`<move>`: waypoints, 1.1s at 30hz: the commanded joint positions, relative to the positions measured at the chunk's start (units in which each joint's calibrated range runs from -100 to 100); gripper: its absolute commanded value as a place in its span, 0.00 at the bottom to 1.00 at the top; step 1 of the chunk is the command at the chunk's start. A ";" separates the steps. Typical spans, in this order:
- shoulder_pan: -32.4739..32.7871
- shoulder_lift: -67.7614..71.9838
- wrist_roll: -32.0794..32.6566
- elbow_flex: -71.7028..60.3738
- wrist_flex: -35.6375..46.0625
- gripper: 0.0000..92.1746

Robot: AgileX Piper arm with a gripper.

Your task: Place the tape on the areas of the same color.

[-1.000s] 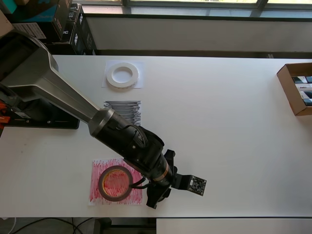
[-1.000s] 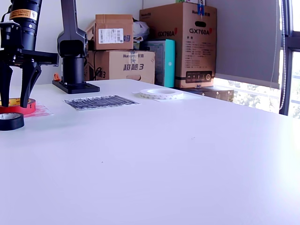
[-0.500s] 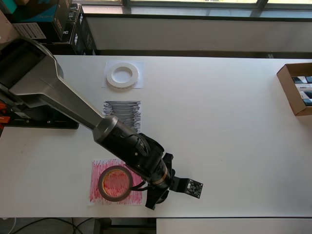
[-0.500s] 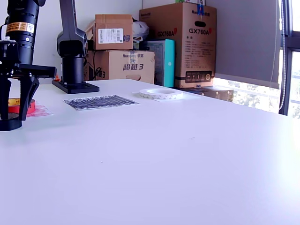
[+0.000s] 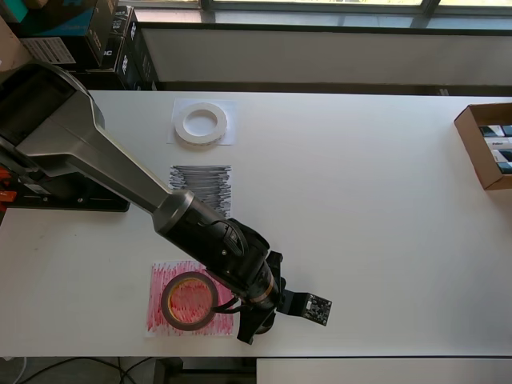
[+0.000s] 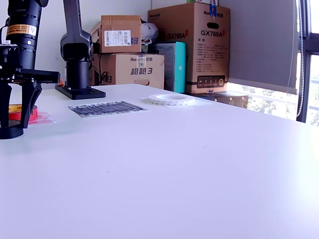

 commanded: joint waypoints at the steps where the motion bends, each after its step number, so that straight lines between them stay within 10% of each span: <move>1: 0.06 0.02 0.25 1.85 -0.36 0.46; 19: 0.30 -0.07 0.33 3.03 -0.45 0.46; 26: 0.45 -0.07 0.41 2.85 -0.45 0.00; 33: 1.64 -2.13 0.99 1.67 -0.36 0.00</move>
